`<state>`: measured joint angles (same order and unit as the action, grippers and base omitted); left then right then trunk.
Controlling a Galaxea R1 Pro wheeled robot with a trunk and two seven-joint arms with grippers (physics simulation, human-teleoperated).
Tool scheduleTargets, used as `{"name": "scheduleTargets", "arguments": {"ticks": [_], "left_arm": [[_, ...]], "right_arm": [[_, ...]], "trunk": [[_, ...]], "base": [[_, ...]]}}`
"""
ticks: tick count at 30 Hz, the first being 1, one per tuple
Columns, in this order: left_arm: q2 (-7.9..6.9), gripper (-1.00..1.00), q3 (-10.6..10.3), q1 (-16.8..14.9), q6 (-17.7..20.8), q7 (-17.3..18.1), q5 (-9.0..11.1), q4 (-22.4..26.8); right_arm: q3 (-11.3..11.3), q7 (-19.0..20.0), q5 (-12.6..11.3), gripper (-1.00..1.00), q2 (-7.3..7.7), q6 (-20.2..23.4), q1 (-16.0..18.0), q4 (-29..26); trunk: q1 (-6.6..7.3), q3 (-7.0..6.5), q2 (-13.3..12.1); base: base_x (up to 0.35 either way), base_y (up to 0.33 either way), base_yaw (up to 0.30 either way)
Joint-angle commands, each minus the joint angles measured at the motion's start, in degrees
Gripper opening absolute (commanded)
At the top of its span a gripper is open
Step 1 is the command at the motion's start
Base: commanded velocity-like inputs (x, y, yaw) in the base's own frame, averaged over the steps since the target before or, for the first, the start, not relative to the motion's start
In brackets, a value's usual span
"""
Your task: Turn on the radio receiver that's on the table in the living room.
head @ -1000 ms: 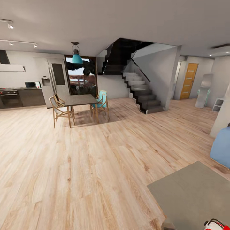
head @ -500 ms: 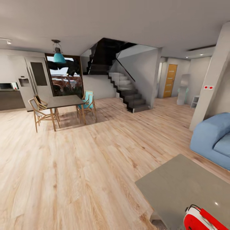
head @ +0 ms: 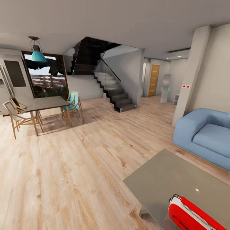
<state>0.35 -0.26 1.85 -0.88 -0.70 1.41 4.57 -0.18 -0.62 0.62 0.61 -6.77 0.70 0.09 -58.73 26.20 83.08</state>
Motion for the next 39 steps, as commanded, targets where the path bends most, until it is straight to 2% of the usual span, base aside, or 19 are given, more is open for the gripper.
{"name": "scheduleTargets", "arguments": {"ticks": [1,39], "left_arm": [[0.0,1.0,0.0,0.0,0.0,0.0,0.0,0.0],[0.0,1.0,0.04,0.0,-0.07,0.0,0.0,0.03]], "right_arm": [[0.0,0.0,0.0,1.0,0.0,0.0,0.0,0.0],[0.0,0.0,0.0,1.0,0.0,0.0,0.0,0.0]], "trunk": [[0.0,0.0,0.0],[0.0,0.0,0.0]], "base": [[0.0,0.0,-0.283],[0.0,0.0,-0.283]]}}
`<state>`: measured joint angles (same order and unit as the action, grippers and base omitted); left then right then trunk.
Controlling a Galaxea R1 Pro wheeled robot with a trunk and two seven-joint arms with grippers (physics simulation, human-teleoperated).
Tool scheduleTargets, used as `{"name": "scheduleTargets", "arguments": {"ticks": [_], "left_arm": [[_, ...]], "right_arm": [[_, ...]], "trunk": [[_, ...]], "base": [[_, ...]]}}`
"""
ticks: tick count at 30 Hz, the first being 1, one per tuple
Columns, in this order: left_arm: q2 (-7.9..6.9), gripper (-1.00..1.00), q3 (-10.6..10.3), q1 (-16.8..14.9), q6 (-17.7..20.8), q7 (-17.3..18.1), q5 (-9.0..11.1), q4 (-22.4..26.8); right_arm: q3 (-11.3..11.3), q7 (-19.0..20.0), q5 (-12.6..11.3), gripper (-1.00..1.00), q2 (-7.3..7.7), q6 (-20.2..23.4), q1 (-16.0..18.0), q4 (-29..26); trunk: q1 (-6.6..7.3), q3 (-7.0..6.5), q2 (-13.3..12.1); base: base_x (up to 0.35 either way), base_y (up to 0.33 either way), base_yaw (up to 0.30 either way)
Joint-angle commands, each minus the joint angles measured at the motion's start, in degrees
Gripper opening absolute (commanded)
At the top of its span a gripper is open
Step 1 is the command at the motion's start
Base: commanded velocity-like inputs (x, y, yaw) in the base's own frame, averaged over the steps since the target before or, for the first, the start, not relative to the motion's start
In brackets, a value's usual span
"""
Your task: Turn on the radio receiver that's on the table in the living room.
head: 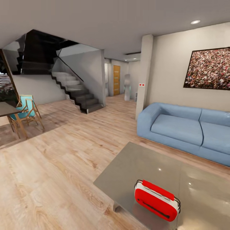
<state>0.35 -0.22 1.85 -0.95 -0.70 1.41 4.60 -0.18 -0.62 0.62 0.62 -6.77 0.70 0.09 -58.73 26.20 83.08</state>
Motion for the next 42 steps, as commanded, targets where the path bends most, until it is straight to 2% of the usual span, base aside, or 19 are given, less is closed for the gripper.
{"name": "scheduleTargets", "arguments": {"ticks": [1,16,20,42], "left_arm": [[0.0,1.0,-0.02,0.0,-0.01,0.0,0.0,0.02],[0.03,1.0,-0.05,0.0,0.01,0.06,-0.09,0.05],[0.01,1.0,-0.08,0.0,0.04,0.08,-0.09,0.06],[-0.08,1.0,-0.15,0.0,0.44,0.17,-0.09,0.03]], "right_arm": [[0.0,0.0,0.0,1.0,-0.02,0.0,0.0,0.0],[0.0,0.0,0.0,1.0,-0.02,0.0,0.0,0.0],[-0.06,0.0,-0.04,1.0,0.0,0.05,0.0,0.0],[-0.17,0.0,0.0,1.0,0.0,0.09,0.0,0.0]], "trunk": [[0.0,0.0,0.0],[0.0,0.0,0.0],[0.0,0.0,0.0],[0.0,0.0,0.0]], "base": [[0.0,0.0,-0.283],[0.0,0.0,-0.281],[0.038,0.005,-0.118],[0.295,0.097,-0.006]]}}
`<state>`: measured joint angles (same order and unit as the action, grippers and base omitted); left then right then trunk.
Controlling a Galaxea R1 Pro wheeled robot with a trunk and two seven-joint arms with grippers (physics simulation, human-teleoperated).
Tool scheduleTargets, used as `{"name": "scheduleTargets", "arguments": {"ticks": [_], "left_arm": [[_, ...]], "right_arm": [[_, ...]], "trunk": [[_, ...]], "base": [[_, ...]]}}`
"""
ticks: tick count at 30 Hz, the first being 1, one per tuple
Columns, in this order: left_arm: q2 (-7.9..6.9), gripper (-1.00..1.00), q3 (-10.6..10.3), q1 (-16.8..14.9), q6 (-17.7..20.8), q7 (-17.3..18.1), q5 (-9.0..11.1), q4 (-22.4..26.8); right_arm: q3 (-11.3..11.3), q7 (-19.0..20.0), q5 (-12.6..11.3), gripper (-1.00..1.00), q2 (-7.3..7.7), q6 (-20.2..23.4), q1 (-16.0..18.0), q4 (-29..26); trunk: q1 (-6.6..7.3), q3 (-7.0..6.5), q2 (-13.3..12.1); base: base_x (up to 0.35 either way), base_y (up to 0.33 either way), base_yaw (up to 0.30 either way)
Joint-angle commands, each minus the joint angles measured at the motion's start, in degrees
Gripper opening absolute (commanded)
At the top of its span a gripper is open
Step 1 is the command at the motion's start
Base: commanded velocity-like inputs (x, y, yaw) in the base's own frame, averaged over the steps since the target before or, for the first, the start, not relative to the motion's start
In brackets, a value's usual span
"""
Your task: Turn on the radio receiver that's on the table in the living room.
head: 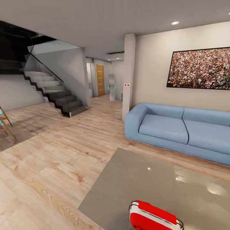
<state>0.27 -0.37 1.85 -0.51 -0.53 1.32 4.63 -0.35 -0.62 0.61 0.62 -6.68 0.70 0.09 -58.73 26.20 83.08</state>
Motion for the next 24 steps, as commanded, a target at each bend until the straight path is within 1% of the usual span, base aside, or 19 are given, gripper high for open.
{"name": "scheduleTargets", "arguments": {"ticks": [1,17,20,24], "left_arm": [[0.0,1.0,0.01,0.0,-0.04,0.0,0.0,0.01],[-0.01,1.0,0.02,0.0,-0.31,0.0,0.0,0.0],[0.06,1.0,0.02,0.0,-0.4,0.0,-0.03,0.0],[0.07,1.0,0.0,0.0,-0.44,0.0,-0.08,0.02]], "right_arm": [[0.0,0.0,0.0,1.0,0.0,0.0,0.0,0.0],[0.03,-0.02,0.0,1.0,-0.03,-0.03,0.0,0.0],[0.31,-0.07,-0.08,1.0,-0.18,-0.08,0.0,0.0],[0.41,-0.08,-0.05,1.0,-0.25,-0.09,0.0,0.0]], "trunk": [[0.0,0.0,0.0],[0.0,-0.01,0.0],[0.0,-0.1,0.0],[0.0,-0.28,0.0]], "base": [[0.316,0.107,0.0],[0.317,0.091,-0.004],[0.186,0.015,-0.172],[0.057,0.004,-0.228]]}}
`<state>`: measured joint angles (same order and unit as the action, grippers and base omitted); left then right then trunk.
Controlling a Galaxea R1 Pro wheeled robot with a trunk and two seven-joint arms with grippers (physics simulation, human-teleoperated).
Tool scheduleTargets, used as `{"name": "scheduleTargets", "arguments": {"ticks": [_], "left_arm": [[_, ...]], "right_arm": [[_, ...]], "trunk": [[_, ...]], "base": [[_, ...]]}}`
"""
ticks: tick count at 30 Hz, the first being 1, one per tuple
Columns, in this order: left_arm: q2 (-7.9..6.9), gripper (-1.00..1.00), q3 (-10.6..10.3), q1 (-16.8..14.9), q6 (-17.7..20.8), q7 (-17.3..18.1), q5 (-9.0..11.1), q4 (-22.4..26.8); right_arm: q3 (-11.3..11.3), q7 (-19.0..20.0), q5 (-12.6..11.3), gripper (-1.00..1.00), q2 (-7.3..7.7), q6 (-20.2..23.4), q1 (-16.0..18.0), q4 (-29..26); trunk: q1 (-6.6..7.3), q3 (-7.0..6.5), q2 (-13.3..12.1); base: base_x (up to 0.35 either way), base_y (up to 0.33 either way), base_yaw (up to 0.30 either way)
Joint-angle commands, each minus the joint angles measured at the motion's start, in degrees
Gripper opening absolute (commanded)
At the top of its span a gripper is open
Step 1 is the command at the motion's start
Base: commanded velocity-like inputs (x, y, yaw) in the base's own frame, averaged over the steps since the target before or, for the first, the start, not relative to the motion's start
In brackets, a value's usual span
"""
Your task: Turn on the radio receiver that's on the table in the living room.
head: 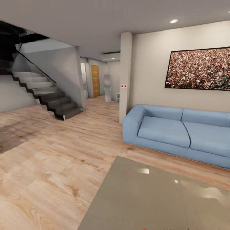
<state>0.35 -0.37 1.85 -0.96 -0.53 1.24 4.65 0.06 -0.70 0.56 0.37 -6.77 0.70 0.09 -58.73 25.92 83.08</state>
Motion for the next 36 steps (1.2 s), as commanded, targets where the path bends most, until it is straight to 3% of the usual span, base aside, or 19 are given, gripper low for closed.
{"name": "scheduleTargets", "arguments": {"ticks": [1,36], "left_arm": [[0.0,1.0,0.0,0.0,0.0,0.0,0.0,0.0],[0.01,1.0,0.01,0.0,-0.01,0.0,-0.07,0.01]], "right_arm": [[0.01,0.0,0.01,1.0,0.0,0.0,0.0,0.0],[-0.37,0.25,0.22,1.0,0.24,0.08,0.0,0.0]], "trunk": [[0.0,-0.05,0.0],[0.0,-1.29,0.0]], "base": [[0.02,0.001,-0.243],[0.001,0.0,-0.257]]}}
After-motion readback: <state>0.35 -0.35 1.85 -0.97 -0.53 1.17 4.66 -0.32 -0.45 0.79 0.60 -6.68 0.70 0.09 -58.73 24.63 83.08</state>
